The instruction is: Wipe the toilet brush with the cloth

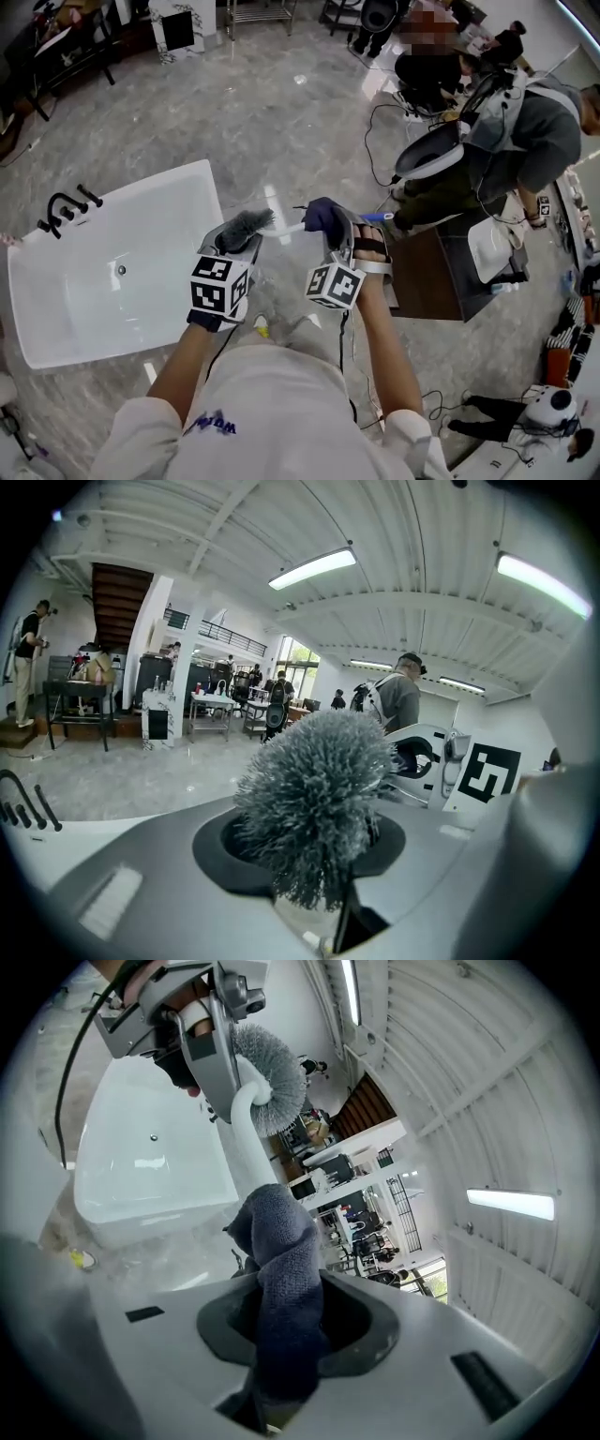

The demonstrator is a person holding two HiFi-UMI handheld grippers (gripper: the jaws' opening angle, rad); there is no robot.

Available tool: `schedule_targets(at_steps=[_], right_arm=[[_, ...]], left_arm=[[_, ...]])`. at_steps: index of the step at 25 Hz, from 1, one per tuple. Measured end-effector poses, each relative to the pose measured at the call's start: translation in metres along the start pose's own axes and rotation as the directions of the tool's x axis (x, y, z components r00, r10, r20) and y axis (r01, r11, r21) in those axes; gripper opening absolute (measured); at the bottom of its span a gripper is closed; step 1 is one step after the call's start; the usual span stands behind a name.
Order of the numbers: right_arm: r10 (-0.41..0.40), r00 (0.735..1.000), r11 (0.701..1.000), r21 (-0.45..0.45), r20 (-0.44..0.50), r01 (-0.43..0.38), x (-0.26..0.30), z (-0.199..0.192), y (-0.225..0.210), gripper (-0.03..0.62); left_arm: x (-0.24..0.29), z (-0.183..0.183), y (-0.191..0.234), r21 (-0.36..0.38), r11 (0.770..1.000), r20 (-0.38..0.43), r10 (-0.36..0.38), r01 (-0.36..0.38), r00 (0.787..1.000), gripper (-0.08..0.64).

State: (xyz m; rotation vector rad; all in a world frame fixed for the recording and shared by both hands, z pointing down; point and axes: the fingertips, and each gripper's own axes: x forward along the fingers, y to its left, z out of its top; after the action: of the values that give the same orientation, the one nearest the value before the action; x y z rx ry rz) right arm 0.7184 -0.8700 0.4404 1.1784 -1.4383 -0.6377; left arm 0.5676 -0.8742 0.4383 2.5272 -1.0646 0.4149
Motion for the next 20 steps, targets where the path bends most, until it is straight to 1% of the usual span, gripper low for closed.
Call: schedule_targets(at_steps=[4, 6, 11, 14, 16, 20], right_arm=[[0.006, 1.0, 1.0, -0.021, -0.008, -0.006, 0.041, -0.015, -0.012, 0.112], [0.012, 1.0, 1.0, -0.013, -0.006, -0.012, 0.065, -0.025, -0.018, 0.112], [0.029, 0.999, 1.0, 0.004, 0.017, -0.029, 0.14, -0.061, -0.046, 0.11], [0.056, 0.997, 0.998, 0.017, 0.045, -0.057, 0.188, -0.077, -0.071, 0.112], [0.068, 0.995, 0.998, 0.007, 0.074, -0.068, 0.219, -0.087, -0.089, 0.114], [0.05, 0.99, 0.999, -0.022, 0.13, -0.047, 0.276, -0.105, -0.138, 0.114]], left_arm=[[0.036, 0.011, 0.018, -0.013, 1.0, -0.011, 0.018, -0.018, 1.0, 0.147], [0.059, 0.016, 0.024, -0.013, 1.0, -0.016, 0.024, -0.024, 1.0, 0.149], [0.137, 0.04, 0.033, -0.031, 0.998, -0.027, 0.06, -0.061, 0.998, 0.147], [0.18, 0.062, 0.038, -0.053, 0.994, -0.043, 0.095, -0.097, 0.995, 0.147], [0.206, 0.079, 0.042, -0.054, 0.992, -0.052, 0.115, -0.118, 0.992, 0.149], [0.249, 0.12, 0.055, -0.048, 0.985, -0.039, 0.164, -0.166, 0.986, 0.152]])
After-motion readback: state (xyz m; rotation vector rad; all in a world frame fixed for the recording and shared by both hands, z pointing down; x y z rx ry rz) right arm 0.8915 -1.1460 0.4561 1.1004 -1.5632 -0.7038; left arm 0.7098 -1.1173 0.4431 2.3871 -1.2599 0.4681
